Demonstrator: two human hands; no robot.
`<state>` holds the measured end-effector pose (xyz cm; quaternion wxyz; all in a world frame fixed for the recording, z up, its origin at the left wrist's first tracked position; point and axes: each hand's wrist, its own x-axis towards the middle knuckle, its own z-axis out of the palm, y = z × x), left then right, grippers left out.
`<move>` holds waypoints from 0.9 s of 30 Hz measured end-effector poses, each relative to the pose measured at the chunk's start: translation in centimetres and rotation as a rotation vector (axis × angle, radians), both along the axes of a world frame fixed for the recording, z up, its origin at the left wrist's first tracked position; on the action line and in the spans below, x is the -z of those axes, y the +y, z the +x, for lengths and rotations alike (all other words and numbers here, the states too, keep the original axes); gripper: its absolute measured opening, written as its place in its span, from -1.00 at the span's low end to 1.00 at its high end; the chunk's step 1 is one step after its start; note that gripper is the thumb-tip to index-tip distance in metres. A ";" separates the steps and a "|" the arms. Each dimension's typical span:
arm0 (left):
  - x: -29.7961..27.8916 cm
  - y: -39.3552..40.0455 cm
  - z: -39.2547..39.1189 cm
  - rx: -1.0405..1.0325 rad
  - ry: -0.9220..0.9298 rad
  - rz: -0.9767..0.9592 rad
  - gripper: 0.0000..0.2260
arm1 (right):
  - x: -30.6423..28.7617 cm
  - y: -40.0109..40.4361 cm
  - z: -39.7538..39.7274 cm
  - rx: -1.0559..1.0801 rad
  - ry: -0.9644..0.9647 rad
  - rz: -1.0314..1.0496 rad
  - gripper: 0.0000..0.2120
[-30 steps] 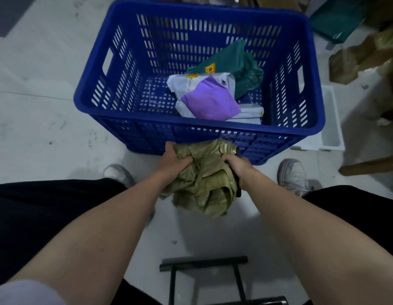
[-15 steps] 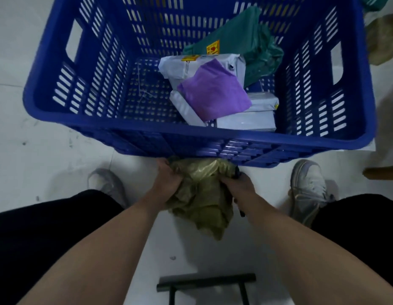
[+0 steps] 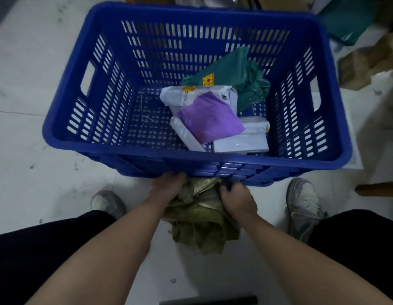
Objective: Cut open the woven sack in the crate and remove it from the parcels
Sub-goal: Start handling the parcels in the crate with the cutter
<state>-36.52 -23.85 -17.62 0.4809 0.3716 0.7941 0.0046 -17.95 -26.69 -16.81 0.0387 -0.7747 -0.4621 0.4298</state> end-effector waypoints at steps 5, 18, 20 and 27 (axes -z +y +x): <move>-5.5 -0.3 1.9 0.211 0.118 0.081 -0.42 | -5.0 -0.5 -0.2 -0.164 0.106 0.117 -0.70; -17.0 -1.6 6.1 0.162 -0.196 0.548 -0.82 | -16.6 -0.6 0.4 -0.171 0.318 0.398 -0.77; -18.3 -1.1 7.1 0.158 -0.212 0.593 -0.88 | -17.6 -0.3 1.1 -0.153 0.334 0.401 -0.76; -20.0 3.0 11.9 0.121 -0.309 0.632 -0.89 | -19.9 2.1 5.0 -0.021 0.384 0.461 -0.82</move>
